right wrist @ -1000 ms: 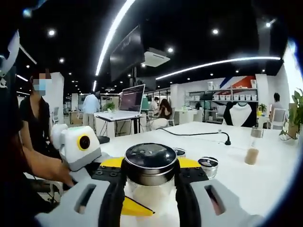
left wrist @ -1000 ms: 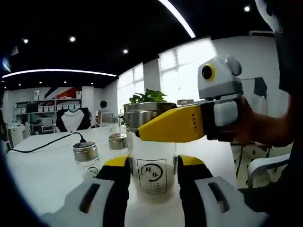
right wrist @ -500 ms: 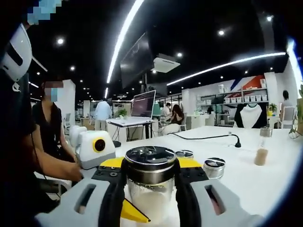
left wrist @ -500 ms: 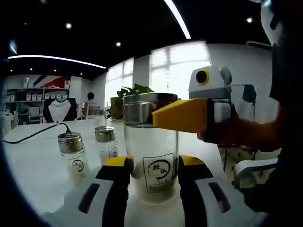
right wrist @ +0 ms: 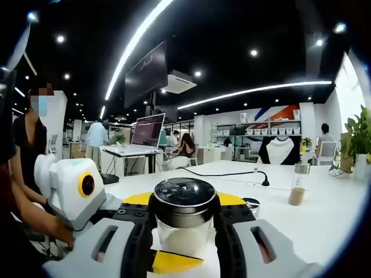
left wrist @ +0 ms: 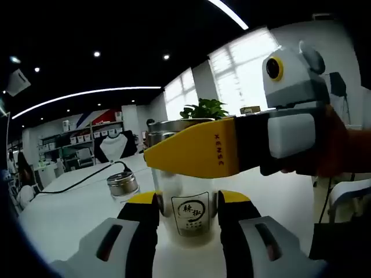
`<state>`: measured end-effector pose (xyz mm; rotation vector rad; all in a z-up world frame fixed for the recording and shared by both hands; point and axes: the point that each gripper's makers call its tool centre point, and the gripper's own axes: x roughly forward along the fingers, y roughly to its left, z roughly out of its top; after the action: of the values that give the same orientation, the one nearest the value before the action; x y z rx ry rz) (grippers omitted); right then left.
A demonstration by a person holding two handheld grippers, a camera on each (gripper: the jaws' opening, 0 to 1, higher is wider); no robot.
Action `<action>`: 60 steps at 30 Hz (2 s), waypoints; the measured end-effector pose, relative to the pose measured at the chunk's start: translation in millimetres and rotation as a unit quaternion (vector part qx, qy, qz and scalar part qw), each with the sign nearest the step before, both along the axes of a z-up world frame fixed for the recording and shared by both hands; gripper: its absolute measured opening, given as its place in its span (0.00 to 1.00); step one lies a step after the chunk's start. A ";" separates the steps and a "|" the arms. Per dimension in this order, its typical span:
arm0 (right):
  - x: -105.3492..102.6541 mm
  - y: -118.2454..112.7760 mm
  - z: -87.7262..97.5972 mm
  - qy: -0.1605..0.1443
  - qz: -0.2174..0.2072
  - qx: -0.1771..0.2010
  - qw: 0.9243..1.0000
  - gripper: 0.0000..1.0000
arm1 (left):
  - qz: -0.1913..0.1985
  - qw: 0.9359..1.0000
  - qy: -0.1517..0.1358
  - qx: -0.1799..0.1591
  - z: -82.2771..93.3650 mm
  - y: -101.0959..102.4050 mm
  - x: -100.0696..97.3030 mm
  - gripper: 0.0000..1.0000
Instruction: Rotate the seasoning bottle until the label or dispensing opening points toward the visible target arrow and the bottle remains upright within the marked orientation range
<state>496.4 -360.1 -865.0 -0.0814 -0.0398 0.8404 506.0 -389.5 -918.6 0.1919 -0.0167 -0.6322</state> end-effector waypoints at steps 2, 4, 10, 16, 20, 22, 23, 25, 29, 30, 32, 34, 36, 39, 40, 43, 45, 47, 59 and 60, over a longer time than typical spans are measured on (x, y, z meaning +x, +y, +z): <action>0.3 3.0 -1.5 -0.008 -0.011 -0.014 1.000 0.38 | 0.001 1.000 0.009 -0.011 -0.8 1.2 0.8 0.42; 0.4 4.5 -2.8 -0.006 -0.013 -0.016 1.000 0.38 | -0.003 1.000 0.016 -0.018 -2.2 1.8 0.4 0.42; -5.5 0.5 -2.9 -0.003 0.038 -0.009 0.999 0.38 | -0.073 0.997 0.009 -0.032 0.2 -1.9 -8.8 0.42; -11.5 -6.3 4.4 0.018 0.085 0.032 0.996 0.38 | -0.143 0.986 0.031 -0.079 5.9 -4.9 -18.5 0.42; -16.4 -8.4 7.7 0.021 0.111 0.047 0.992 0.38 | -0.179 0.979 0.048 -0.090 5.7 -10.3 -23.3 0.42; -20.3 -9.4 10.7 0.025 0.130 0.062 0.989 0.37 | -0.189 0.976 0.053 -0.096 6.4 -12.2 -25.2 0.42; -21.8 -10.3 11.8 0.026 0.137 0.066 0.988 0.37 | -0.200 0.973 0.057 -0.102 6.9 -14.3 -27.1 0.43; -26.7 -11.2 16.4 0.029 0.159 0.081 0.984 0.37 | -0.216 0.968 0.070 -0.109 6.8 -17.8 -30.4 0.44; -28.5 -12.9 17.5 0.036 0.171 0.089 0.980 0.38 | -0.220 0.968 0.072 -0.095 6.7 -22.5 -34.0 0.43; -27.9 -13.2 16.8 0.039 0.172 0.089 0.980 0.38 | -0.213 0.971 0.070 -0.087 5.9 -21.5 -33.1 0.43; -25.8 -14.2 18.0 0.052 0.171 0.104 0.978 0.38 | -0.184 0.978 0.059 -0.077 7.9 -20.1 -30.5 0.43; -22.4 -15.0 19.5 0.051 0.155 0.108 0.981 0.37 | -0.146 0.985 0.051 -0.080 9.9 -14.5 -22.7 0.43; -18.4 -14.2 19.9 0.046 0.136 0.102 0.984 0.37 | -0.122 0.989 0.040 -0.071 9.5 -10.5 -18.0 0.43; -12.9 -14.3 15.4 0.026 0.105 0.059 0.992 0.37 | -0.098 0.993 0.036 -0.057 5.7 -7.3 -13.3 0.43; -14.4 -12.4 14.9 0.021 0.106 0.051 0.993 0.37 | -0.099 0.993 0.038 -0.058 5.4 -7.2 -13.5 0.43; -16.1 -7.9 14.4 0.015 0.104 0.042 0.994 0.37 | -0.083 0.994 0.034 -0.057 4.9 -5.2 -13.2 0.43; -12.3 -8.1 12.1 0.025 0.093 0.043 0.994 0.38 | -0.070 0.996 0.031 -0.053 4.6 -3.9 -11.6 0.43; -10.3 -7.3 9.3 0.029 0.086 0.040 0.995 0.38 | -0.054 0.997 0.028 -0.048 3.6 -2.3 -8.5 0.43; -2.7 -6.1 -3.1 0.043 0.059 -0.026 0.997 0.37 | -0.036 0.997 0.036 -0.060 0.2 0.8 -2.5 0.43; -3.1 -4.7 -2.0 0.041 0.059 -0.023 0.997 0.37 | -0.038 0.997 0.036 -0.065 1.2 0.5 -1.6 0.43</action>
<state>493.2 -364.8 -867.0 -0.0896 0.0518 0.9631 504.4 -389.0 -917.4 0.0420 0.0038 -0.7104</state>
